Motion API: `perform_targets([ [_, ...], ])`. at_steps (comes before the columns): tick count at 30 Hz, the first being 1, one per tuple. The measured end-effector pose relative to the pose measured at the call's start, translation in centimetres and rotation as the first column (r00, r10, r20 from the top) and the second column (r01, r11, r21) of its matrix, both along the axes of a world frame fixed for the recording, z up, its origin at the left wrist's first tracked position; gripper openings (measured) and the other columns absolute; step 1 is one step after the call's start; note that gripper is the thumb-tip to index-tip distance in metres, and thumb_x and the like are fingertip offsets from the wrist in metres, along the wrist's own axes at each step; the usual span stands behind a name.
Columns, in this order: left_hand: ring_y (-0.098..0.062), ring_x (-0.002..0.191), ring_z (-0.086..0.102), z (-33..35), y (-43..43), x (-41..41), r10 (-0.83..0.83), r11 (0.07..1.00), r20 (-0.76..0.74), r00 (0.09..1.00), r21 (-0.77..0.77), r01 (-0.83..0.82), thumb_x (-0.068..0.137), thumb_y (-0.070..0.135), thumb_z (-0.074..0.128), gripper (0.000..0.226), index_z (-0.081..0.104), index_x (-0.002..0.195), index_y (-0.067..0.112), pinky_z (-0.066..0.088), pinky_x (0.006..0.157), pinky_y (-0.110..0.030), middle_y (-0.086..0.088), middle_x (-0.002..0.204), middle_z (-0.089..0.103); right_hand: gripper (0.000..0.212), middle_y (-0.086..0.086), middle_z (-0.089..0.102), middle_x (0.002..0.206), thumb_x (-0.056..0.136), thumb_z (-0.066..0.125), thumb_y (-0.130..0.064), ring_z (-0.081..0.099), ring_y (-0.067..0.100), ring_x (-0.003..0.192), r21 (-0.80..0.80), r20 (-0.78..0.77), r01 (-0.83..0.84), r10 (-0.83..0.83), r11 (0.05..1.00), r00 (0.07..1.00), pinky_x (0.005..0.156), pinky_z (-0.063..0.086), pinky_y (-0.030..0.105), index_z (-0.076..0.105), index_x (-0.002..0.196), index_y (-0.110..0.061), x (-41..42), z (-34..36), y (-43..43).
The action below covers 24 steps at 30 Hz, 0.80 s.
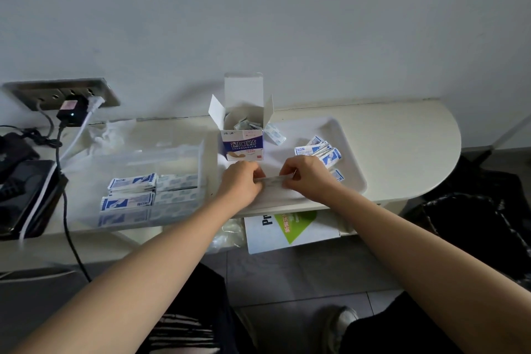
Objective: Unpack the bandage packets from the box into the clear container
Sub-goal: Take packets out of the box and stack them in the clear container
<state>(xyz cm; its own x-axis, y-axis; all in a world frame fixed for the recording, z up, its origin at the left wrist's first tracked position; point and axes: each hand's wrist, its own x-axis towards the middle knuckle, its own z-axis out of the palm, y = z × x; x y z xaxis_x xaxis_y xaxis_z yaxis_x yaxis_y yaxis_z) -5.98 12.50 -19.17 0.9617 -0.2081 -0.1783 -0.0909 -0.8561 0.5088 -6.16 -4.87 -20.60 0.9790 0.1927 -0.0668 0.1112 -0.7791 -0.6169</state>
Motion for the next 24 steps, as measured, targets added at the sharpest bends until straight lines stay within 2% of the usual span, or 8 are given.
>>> perform_targets([
  [4,-0.016,0.081,0.054,1.2,0.3,0.1,0.021,0.999,0.072,0.997,-0.031,-0.019,0.087,0.017,0.061,0.009,0.068,0.093,0.018,0.035,0.066,-0.023,0.001,0.090,0.065,0.008,-0.007,0.058,0.065,0.077,0.071,-0.008,0.052,0.007,0.062,0.145,0.003,0.074,-0.075,0.987,0.997,0.060,0.041,0.017,0.072,0.082,-0.014,0.3,1.0,-0.4],
  [8,-0.007,0.053,0.050,3.1,0.7,0.3,0.033,0.997,0.126,0.991,-0.075,-0.024,0.086,0.016,0.060,0.008,0.067,0.084,0.020,0.042,0.058,-0.023,0.004,0.083,0.072,0.004,-0.003,0.063,0.061,0.078,0.076,-0.015,0.052,0.005,0.054,0.357,-0.066,0.192,-0.181,0.914,0.981,0.055,0.042,0.015,0.074,0.081,-0.014,0.4,2.9,-0.6],
  [10,-0.002,0.048,0.047,4.2,1.2,0.3,0.035,0.997,0.132,0.991,-0.075,-0.025,0.086,0.015,0.058,0.011,0.067,0.084,0.021,0.044,0.054,-0.022,0.005,0.082,0.073,0.008,0.000,0.065,0.061,0.079,0.077,-0.019,0.052,0.007,0.053,0.437,-0.113,0.219,-0.188,0.872,0.976,0.055,0.042,0.018,0.075,0.085,-0.014,0.3,3.6,-0.4],
  [13,-0.009,0.044,0.050,5.4,2.9,0.4,0.062,0.987,0.086,0.994,-0.155,-0.048,0.087,0.013,0.057,0.016,0.066,0.084,0.025,0.039,0.041,-0.019,0.008,0.077,0.071,0.010,0.005,0.065,0.062,0.081,0.074,-0.017,0.049,0.006,0.049,0.512,-0.135,0.226,-0.183,0.829,0.974,0.051,0.041,0.018,0.076,0.090,-0.015,0.2,4.5,0.8],
  [16,-0.015,0.040,0.049,6.5,5.4,0.5,0.144,0.958,0.084,0.986,-0.260,-0.118,0.092,0.013,0.056,0.018,0.070,0.093,0.024,0.039,0.045,-0.020,0.012,0.062,0.059,0.011,0.005,0.065,0.061,0.082,0.073,-0.012,0.049,0.002,0.046,0.571,-0.091,0.205,-0.187,0.795,0.978,0.047,0.040,0.015,0.076,0.092,-0.014,0.0,5.2,3.0],
  [18,-0.009,0.038,0.048,7.0,6.9,0.3,0.190,0.953,0.126,0.974,-0.262,-0.152,0.094,0.013,0.054,0.019,0.071,0.093,0.023,0.042,0.051,-0.022,0.015,0.058,0.057,0.013,0.004,0.066,0.065,0.081,0.074,-0.012,0.051,0.002,0.051,0.598,-0.083,0.190,-0.175,0.779,0.981,0.050,0.041,0.016,0.076,0.094,-0.013,-0.2,5.5,4.9],
  [20,-0.006,0.042,0.052,7.2,8.1,0.0,0.219,0.945,0.133,0.967,-0.275,-0.176,0.094,0.011,0.051,0.021,0.068,0.089,0.023,0.051,0.057,-0.027,0.007,0.067,0.067,0.015,-0.002,0.066,0.065,0.080,0.074,-0.011,0.049,0.000,0.050,0.620,-0.088,0.200,-0.186,0.758,0.979,0.052,0.042,0.016,0.075,0.095,-0.011,-0.2,5.8,6.7],
  [24,-0.020,0.050,0.060,7.2,10.8,-1.0,0.202,0.940,0.093,0.975,-0.298,-0.166,0.087,0.018,0.058,0.009,0.066,0.084,0.020,0.058,0.059,-0.035,0.006,0.072,0.070,0.011,-0.001,0.063,0.061,0.079,0.073,-0.003,0.047,0.005,0.048,0.680,-0.117,0.212,-0.181,0.702,0.976,0.052,0.042,0.017,0.074,0.089,-0.007,-0.2,6.4,9.9],
])
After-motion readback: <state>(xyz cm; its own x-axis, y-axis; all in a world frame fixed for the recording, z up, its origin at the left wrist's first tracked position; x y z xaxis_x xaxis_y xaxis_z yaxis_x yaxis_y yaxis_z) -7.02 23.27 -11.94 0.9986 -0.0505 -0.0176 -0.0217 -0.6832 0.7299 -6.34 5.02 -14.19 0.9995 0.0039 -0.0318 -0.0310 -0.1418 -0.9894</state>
